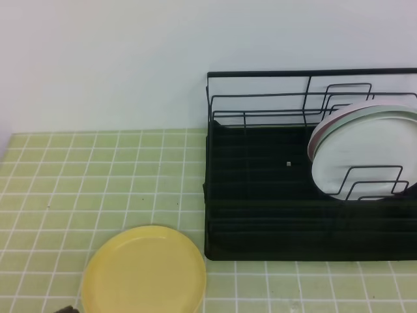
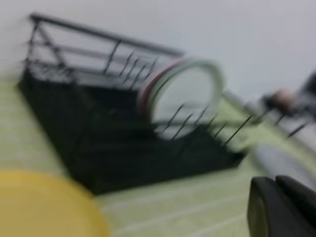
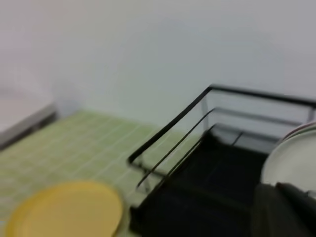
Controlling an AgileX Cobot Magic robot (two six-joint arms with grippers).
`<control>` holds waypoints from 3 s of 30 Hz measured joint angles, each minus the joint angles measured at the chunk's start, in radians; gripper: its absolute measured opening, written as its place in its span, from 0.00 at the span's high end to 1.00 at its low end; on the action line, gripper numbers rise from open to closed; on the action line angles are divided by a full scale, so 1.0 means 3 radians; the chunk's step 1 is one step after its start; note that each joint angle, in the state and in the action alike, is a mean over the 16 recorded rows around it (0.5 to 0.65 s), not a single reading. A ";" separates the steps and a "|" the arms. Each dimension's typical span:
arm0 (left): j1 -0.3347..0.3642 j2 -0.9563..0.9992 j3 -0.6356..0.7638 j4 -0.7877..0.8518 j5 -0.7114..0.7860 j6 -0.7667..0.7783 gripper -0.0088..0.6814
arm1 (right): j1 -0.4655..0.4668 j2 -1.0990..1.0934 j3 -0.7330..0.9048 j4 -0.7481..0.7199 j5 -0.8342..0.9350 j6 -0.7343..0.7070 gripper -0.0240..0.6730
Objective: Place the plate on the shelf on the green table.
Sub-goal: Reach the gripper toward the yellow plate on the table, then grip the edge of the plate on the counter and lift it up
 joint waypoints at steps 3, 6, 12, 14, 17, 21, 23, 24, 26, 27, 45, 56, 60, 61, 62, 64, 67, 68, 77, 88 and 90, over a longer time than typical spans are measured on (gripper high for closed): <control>0.0001 0.0185 -0.0109 0.0377 0.0148 -0.0150 0.99 | 0.0007 0.0173 -0.0075 -0.0106 0.0232 -0.0081 0.97; 0.0001 0.0382 -0.0181 0.0730 0.0234 -0.0302 0.99 | 0.0009 0.0301 -0.0154 -0.0236 0.0486 -0.0087 0.97; 0.0001 0.0823 -0.0310 0.1219 0.0292 -0.0536 0.99 | 0.0009 0.0437 -0.0297 -0.0471 0.0887 0.0043 0.97; 0.0001 0.0982 -0.0386 0.1328 0.0340 -0.0543 0.99 | 0.0009 0.0452 -0.0333 -0.0512 0.0984 0.0103 0.97; 0.0001 0.1243 -0.0535 0.1491 0.0432 -0.0512 0.99 | 0.0016 0.0459 -0.0376 -0.0553 0.1105 0.0176 0.97; 0.0001 0.1627 -0.0781 0.1758 0.0566 -0.0422 0.99 | 0.0045 0.0460 -0.0415 -0.0595 0.1242 0.0220 0.97; 0.0002 0.1830 -0.0918 0.1902 0.0637 -0.0363 0.99 | 0.0061 0.0460 -0.0429 -0.0616 0.1297 0.0237 0.97; 0.0005 0.1936 -0.0979 0.1966 0.0674 -0.0329 0.99 | 0.0069 0.0459 -0.0434 -0.0625 0.1320 0.0246 0.97; 0.0020 0.2154 -0.1098 0.2076 0.0745 -0.0258 0.99 | 0.0084 0.0459 -0.0441 -0.0649 0.1362 0.0263 0.97; 0.0032 0.2263 -0.1149 0.2115 0.0775 -0.0221 0.99 | 0.0091 0.0459 -0.0443 -0.0659 0.1382 0.0270 0.97; 0.0931 0.3963 -0.1867 0.1049 0.1385 0.0785 0.99 | 0.0129 0.0460 -0.0448 -0.0688 0.1592 0.0282 0.97; 0.1062 0.4606 -0.2177 0.1163 0.1349 0.0659 0.81 | 0.0128 0.0460 -0.0448 -0.0630 0.1762 0.0320 0.97; 0.1062 0.4782 -0.2241 0.1184 0.1267 0.0670 0.72 | 0.0130 0.0460 -0.0448 -0.0588 0.1795 0.0334 0.97; 0.1062 0.4823 -0.2255 0.1185 0.1248 0.0677 0.70 | 0.0130 0.0460 -0.0448 -0.0573 0.1802 0.0336 0.97; 0.1062 0.4861 -0.2269 0.1184 0.1229 0.0684 0.68 | 0.0131 0.0459 -0.0448 -0.0562 0.1808 0.0337 0.97; 0.1062 0.4941 -0.2291 0.1171 0.1192 0.0710 0.64 | 0.0131 0.0459 -0.0448 -0.0544 0.1815 0.0337 0.97; 0.1062 0.5063 -0.2326 0.1134 0.1148 0.0783 0.62 | 0.0129 0.0460 -0.0448 -0.0533 0.1823 0.0338 0.97; 0.1062 0.5104 -0.2338 0.1121 0.1142 0.0813 0.62 | 0.0129 0.0460 -0.0448 -0.0529 0.1826 0.0340 0.97; 0.1051 0.5441 -0.2458 0.1039 0.1163 0.1032 0.62 | 0.0126 0.0460 -0.0448 -0.0449 0.1874 0.0356 0.97; 0.0863 0.5698 -0.2535 0.1068 0.1078 0.1110 0.62 | 0.0129 0.0460 -0.0448 -0.0316 0.1925 0.0377 0.97; 0.0819 0.5732 -0.2538 0.1088 0.1054 0.1101 0.63 | 0.0129 0.0460 -0.0447 -0.0307 0.1927 0.0380 0.97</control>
